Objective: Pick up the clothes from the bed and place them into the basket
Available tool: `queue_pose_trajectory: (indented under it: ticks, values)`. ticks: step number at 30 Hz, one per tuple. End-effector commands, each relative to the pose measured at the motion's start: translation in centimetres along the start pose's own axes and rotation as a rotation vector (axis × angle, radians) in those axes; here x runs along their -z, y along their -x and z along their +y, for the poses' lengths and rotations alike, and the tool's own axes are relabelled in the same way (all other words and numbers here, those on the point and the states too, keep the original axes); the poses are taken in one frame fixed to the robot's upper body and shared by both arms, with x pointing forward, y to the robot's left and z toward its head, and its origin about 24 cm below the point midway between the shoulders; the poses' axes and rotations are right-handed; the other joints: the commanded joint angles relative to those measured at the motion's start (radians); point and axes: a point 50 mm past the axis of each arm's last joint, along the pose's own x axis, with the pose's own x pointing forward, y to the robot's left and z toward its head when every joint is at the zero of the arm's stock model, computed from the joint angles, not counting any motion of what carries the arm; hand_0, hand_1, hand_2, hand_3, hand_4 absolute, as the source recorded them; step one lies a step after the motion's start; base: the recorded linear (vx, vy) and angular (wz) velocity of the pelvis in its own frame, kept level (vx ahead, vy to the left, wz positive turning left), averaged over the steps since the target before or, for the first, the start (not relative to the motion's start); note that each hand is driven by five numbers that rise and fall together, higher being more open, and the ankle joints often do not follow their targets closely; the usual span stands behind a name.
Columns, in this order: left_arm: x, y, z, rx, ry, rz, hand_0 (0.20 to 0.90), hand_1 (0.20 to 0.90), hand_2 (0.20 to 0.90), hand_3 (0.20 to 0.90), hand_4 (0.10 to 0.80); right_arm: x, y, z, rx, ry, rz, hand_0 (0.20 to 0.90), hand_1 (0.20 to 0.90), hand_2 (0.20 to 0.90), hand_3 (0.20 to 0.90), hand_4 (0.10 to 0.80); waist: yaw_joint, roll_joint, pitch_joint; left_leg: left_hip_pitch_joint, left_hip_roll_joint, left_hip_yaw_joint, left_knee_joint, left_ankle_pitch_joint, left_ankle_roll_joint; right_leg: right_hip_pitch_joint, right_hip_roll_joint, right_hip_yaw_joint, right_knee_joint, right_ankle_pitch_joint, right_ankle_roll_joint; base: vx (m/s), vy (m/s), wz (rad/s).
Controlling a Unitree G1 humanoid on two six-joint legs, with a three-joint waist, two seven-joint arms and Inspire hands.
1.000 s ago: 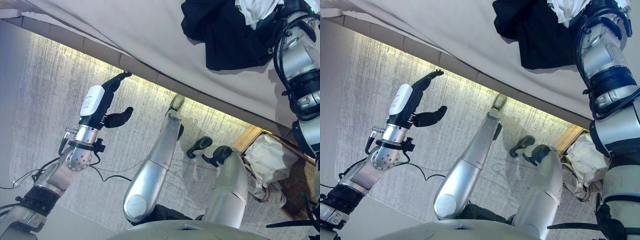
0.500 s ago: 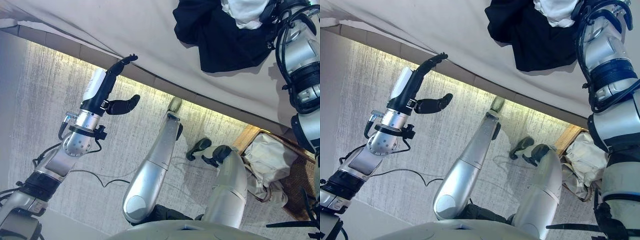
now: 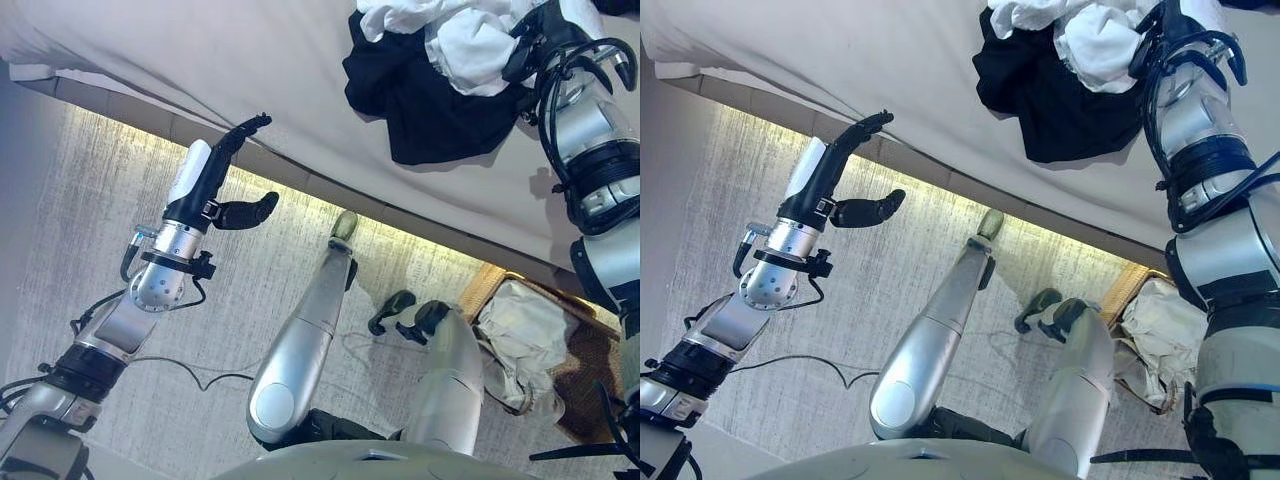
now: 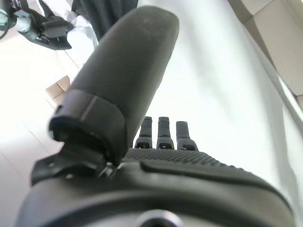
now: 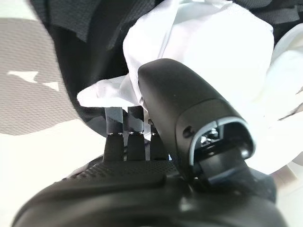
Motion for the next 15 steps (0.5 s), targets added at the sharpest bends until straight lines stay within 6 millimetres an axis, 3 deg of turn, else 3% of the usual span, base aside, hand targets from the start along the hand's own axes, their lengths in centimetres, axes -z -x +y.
queue_pose_trajectory:
  ticks: [1, 7, 9, 15]
  values:
    - [-1.1, -1.1, 0.1, -0.084, 0.045, -0.06, 0.9, 0.9, 0.9, 0.9, 0.8, -0.2, -0.1, -2.3, 0.061, 0.03, -0.079, 0.3, 0.3, 0.3, 0.2, 0.1, -0.018, 0.015, -0.051, 0.148, 0.011, 0.104, 0.067, -0.22, 0.071, 0.043, 0.081, -0.018, -0.122, 0.176, 0.043, 0.005, 0.015, -0.07]
    - [0.9, -0.9, -0.2, -0.045, -0.005, 0.067, 0.9, 0.9, 0.9, 0.9, 0.8, 1.7, 0.7, -0.8, -0.029, -0.113, -0.102, 0.3, 0.3, 0.3, 0.2, 0.1, -0.057, -0.014, -0.051, 0.362, 0.016, 0.104, -0.038, -0.225, 0.07, 0.239, 0.077, 0.006, -0.246, 0.2, 0.06, 0.041, 0.049, -0.13]
    - [1.2, -0.9, -0.1, -0.048, -0.005, 0.087, 0.9, 0.9, 0.9, 0.9, 0.8, 2.5, 1.1, -0.4, -0.035, -0.193, -0.111, 0.3, 0.3, 0.3, 0.2, 0.1, -0.073, -0.019, -0.051, 0.418, 0.024, 0.113, -0.091, -0.189, 0.073, 0.289, 0.077, 0.003, -0.3, 0.24, 0.056, -0.028, 0.056, -0.28]
    - [3.0, 0.5, -0.7, -0.021, -0.013, 0.198, 0.9, 0.9, 0.9, 0.9, 0.8, 6.1, 3.2, 1.4, -0.085, -0.4, -0.103, 0.3, 0.3, 0.3, 0.2, 0.1, -0.137, -0.052, -0.14, 0.591, 0.058, 0.14, -0.23, -0.194, 0.063, 0.464, 0.103, 0.02, -0.486, 0.274, 0.078, 0.093, 0.011, -0.29]
